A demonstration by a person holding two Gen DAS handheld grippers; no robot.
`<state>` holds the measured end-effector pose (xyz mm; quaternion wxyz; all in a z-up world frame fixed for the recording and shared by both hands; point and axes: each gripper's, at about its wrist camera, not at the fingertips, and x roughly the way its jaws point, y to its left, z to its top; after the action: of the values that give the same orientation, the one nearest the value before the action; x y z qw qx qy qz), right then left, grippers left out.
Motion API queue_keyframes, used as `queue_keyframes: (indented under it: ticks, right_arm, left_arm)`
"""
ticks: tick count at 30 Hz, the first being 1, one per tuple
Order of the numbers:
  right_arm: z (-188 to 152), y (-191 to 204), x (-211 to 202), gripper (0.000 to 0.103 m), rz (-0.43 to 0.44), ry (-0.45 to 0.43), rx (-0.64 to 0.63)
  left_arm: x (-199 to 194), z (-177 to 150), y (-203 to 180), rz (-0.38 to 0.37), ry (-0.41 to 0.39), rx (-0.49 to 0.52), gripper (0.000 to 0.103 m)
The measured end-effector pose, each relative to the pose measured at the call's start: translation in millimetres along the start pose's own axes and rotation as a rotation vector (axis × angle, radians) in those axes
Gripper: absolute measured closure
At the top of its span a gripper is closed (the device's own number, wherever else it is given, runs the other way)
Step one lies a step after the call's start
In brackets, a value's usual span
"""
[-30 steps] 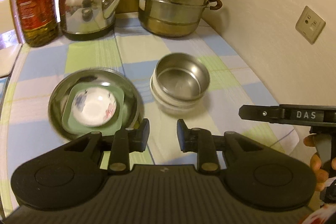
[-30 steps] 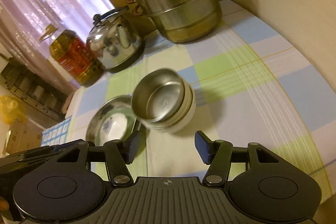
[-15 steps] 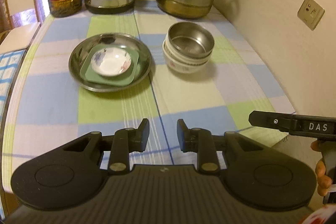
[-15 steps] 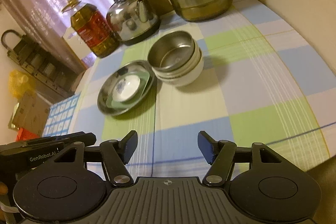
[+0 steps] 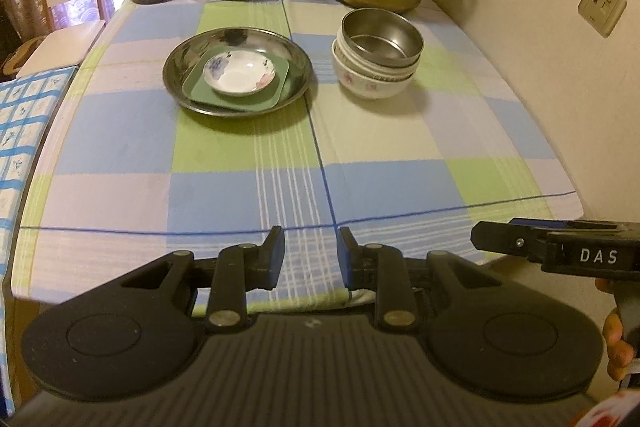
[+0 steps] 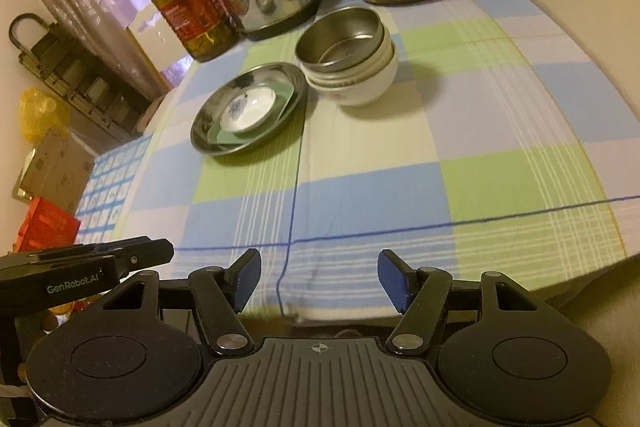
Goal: Organize plates and bowls
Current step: 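Pull both grippers back from the stacked bowls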
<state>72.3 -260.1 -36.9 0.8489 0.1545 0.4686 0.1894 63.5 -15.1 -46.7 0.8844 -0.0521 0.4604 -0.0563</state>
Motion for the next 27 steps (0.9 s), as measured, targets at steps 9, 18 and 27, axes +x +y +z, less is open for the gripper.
queue_keyframes:
  ticks: [9,18,27]
  right_arm:
    - [-9,8,6,0.038,-0.015,0.021,-0.023]
    - [-7,14,15,0.038,-0.039,0.042,-0.018]
    - [5,23,26,0.038,-0.054,0.04,0.003]
  left_arm:
    - [-4,-10,3,0.01,0.014,0.001,0.078]
    - [0,-7,14,0.002,0.029,-0.004,0.078]
    - [11,11,29,-0.018,0.028,0.018,0.078]
